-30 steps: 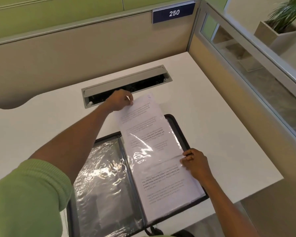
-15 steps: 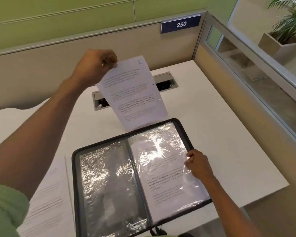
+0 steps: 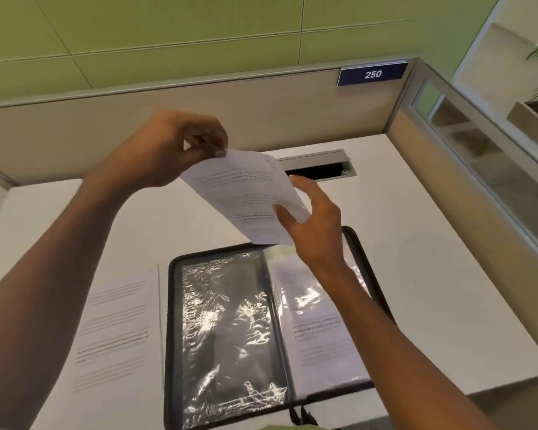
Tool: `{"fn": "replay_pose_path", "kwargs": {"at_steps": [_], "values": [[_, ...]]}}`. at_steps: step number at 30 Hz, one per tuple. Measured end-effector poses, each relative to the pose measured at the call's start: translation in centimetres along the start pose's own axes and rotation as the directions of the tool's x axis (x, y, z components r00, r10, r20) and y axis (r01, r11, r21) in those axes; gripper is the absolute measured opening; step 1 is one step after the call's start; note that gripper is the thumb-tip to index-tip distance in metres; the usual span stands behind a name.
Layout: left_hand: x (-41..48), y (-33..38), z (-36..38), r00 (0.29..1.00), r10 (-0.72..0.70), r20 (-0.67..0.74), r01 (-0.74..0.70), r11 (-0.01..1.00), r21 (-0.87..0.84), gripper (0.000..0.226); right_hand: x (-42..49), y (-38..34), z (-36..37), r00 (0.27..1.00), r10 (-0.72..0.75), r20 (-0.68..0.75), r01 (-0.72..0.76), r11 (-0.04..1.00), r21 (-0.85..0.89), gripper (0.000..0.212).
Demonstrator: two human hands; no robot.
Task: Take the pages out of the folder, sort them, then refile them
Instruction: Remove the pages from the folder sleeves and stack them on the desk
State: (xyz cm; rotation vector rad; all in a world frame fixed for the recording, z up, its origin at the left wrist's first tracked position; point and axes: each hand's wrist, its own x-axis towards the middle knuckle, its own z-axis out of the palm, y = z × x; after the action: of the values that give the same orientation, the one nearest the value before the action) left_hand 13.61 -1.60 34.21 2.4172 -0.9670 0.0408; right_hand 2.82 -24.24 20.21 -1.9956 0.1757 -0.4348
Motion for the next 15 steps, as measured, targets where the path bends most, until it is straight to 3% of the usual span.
{"fn": "replay_pose_path", "kwargs": {"at_steps": [2, 3, 5, 7, 10, 12, 15], "values": [[-2.3, -0.9, -0.2, 0.996, -0.014, -0.087, 0.009, 0.998, -0.056, 0.010, -0.7, -1.1, 1.2, 0.999, -0.033, -0.004, 0.033, 0.996, 0.081, 0.020], [-3.7, -1.6, 0.0, 0.984, -0.052, -0.171, 0.039, 0.996, -0.077, 0.023, -1.2, -1.6, 1.8, 0.999, -0.041, -0.008, 0.041, 0.993, 0.114, 0.011], [-7.2, -3.4, 1.1, 0.917, -0.191, -0.351, 0.143, 0.977, -0.158, 0.061, -2.1, -2.1, 2.9, 1.000, 0.003, 0.001, -0.003, 0.983, 0.185, 0.008], [-11.2, -5.5, 3.4, 0.807, -0.439, -0.395, 0.275, 0.872, -0.406, 0.086, -2.9, -2.7, 3.9, 0.993, 0.099, 0.063, -0.113, 0.954, 0.279, 0.009], [-16.7, -8.0, 7.3, 0.719, -0.688, -0.100, 0.411, 0.536, -0.737, 0.094, -4.0, -3.2, 5.5, 0.936, 0.257, 0.241, -0.340, 0.835, 0.432, 0.019], [-19.8, -8.7, 9.3, 0.714, -0.695, 0.082, 0.464, 0.382, -0.799, 0.073, -4.8, -3.3, 6.8, 0.880, 0.310, 0.360, -0.455, 0.770, 0.447, 0.023], [-23.4, -8.9, 11.0, 0.673, -0.721, 0.169, 0.450, 0.218, -0.866, 0.037, -6.0, -2.8, 9.7, 0.799, 0.348, 0.491, -0.556, 0.737, 0.383, 0.032]]}}
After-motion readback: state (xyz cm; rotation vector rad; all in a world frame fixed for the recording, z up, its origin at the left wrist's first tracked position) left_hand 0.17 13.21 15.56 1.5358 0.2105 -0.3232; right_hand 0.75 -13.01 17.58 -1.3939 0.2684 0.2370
